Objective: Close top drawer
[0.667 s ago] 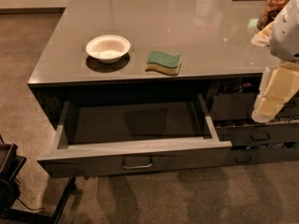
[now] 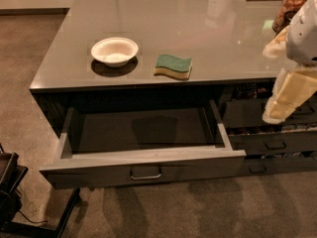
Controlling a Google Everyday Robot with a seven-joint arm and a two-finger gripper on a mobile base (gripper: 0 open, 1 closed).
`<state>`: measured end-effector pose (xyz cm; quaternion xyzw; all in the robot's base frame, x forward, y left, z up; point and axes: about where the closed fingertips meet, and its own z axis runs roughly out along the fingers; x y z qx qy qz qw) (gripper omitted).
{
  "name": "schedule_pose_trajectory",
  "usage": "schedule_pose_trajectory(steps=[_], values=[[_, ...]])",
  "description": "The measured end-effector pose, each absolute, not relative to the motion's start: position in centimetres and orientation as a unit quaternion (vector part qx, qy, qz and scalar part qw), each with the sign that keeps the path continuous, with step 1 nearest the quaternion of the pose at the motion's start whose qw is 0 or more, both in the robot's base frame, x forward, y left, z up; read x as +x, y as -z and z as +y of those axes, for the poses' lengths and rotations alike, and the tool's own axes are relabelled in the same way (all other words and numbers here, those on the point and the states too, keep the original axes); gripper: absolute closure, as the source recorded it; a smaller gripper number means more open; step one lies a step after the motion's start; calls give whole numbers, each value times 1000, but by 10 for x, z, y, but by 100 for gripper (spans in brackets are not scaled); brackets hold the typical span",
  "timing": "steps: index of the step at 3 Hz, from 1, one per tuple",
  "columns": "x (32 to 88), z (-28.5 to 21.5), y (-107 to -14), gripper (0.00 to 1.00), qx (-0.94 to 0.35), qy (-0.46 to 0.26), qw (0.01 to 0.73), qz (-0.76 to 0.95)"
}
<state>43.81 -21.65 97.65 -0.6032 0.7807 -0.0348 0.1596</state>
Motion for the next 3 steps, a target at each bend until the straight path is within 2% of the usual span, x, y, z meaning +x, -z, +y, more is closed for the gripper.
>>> schedule_pose_trajectory(steps=[1,2,3], values=[[415,-213,-964,42,-594,26,166,787],[374,-202,-947,65,-570,22,204,796],[332,-184,-942,89,-542,67,245,801]])
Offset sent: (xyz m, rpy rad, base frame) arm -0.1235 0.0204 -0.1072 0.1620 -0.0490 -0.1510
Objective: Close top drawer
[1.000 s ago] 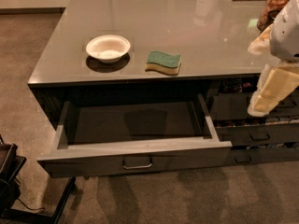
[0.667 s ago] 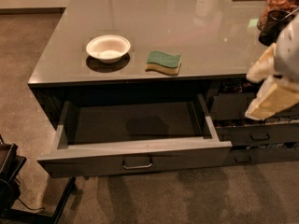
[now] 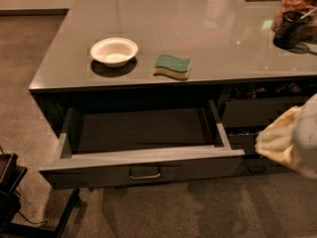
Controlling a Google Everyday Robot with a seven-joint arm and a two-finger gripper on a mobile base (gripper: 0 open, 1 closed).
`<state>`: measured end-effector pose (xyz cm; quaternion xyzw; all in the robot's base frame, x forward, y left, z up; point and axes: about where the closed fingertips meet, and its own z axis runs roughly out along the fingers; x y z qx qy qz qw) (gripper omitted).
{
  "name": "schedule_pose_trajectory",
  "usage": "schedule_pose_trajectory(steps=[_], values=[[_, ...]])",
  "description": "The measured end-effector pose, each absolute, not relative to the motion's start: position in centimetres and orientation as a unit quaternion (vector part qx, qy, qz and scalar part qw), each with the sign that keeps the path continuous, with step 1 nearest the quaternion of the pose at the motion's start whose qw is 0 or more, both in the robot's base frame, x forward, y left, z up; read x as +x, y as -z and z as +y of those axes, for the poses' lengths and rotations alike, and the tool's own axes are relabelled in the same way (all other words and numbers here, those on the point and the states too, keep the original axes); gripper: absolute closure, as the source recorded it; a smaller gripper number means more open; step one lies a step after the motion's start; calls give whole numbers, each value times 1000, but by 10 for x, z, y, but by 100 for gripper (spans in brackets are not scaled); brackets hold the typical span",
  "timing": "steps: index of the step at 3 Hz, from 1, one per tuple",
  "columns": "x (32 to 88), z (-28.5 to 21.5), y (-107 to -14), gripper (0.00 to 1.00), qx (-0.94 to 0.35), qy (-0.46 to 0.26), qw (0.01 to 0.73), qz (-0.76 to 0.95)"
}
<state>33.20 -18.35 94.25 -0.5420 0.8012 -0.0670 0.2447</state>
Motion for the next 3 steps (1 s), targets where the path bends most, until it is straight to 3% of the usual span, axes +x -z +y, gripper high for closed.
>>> schedule_pose_trajectory(steps=[1,3], values=[[324,-184,-932,100,-532,91,254,803],[327,-175,-910,100,-532,75,283,794]])
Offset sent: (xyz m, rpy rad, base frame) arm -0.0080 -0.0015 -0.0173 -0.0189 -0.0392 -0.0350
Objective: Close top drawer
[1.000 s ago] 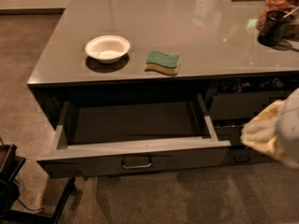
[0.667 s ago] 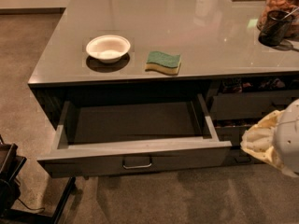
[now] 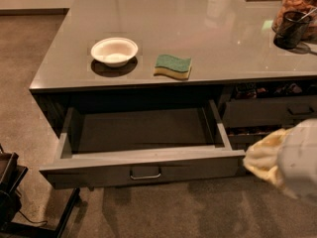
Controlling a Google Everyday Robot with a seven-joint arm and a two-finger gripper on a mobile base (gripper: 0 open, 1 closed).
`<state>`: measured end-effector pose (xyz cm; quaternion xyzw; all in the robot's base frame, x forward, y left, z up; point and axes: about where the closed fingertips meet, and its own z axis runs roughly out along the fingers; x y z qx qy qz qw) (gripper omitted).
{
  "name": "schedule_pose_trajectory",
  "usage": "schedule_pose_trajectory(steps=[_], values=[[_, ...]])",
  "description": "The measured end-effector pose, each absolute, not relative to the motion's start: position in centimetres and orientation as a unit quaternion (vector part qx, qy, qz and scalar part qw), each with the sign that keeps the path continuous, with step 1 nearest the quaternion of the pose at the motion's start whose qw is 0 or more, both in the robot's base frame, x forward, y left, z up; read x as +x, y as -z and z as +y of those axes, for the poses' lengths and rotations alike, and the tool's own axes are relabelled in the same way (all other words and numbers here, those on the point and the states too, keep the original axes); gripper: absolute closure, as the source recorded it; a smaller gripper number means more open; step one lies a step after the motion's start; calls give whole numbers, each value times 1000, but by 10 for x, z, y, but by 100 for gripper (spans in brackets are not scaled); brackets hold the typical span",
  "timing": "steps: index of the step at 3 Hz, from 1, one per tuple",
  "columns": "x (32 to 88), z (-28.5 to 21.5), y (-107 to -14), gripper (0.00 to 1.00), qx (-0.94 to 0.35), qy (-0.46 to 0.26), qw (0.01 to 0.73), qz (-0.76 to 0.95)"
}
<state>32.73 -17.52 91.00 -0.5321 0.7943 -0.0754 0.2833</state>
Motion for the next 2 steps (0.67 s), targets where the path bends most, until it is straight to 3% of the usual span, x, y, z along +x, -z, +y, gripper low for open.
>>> schedule_pose_trajectory(steps=[2], values=[[333,-185,-706,100,-476,-79,308,820]])
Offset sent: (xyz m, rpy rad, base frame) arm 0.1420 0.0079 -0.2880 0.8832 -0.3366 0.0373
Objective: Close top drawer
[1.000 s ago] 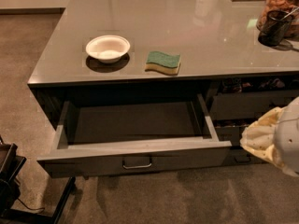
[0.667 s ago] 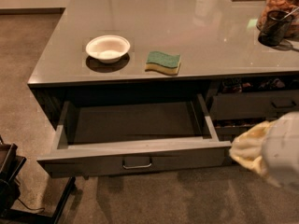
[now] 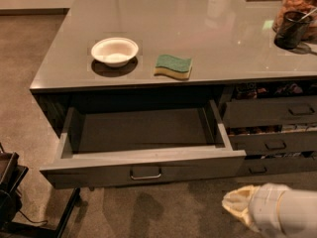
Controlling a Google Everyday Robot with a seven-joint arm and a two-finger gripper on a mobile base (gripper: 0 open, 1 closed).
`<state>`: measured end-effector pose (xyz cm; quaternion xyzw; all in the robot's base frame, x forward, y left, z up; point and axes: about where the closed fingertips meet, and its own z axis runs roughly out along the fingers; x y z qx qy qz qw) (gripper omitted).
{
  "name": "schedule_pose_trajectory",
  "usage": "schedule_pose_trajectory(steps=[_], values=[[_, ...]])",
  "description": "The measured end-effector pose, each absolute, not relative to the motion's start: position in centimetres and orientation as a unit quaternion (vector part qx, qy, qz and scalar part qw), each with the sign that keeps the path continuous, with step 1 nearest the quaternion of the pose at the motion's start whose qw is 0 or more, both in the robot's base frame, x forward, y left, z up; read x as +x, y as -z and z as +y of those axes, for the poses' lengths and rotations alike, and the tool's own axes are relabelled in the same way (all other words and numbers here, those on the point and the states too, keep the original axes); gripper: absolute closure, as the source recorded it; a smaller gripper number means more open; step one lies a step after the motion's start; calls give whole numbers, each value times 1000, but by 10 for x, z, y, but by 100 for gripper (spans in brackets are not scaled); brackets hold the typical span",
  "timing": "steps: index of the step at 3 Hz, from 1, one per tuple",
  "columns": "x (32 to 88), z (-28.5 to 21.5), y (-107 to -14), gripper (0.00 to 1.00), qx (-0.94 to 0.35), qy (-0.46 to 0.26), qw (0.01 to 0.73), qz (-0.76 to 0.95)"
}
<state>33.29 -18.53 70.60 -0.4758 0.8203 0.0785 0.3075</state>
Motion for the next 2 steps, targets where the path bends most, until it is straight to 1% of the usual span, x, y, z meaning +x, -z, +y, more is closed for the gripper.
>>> schedule_pose_trajectory(steps=[1,2], values=[[341,-191,-684,100,-447,-88,332,826],[341,-191,-684,100,-446,-87,332,826]])
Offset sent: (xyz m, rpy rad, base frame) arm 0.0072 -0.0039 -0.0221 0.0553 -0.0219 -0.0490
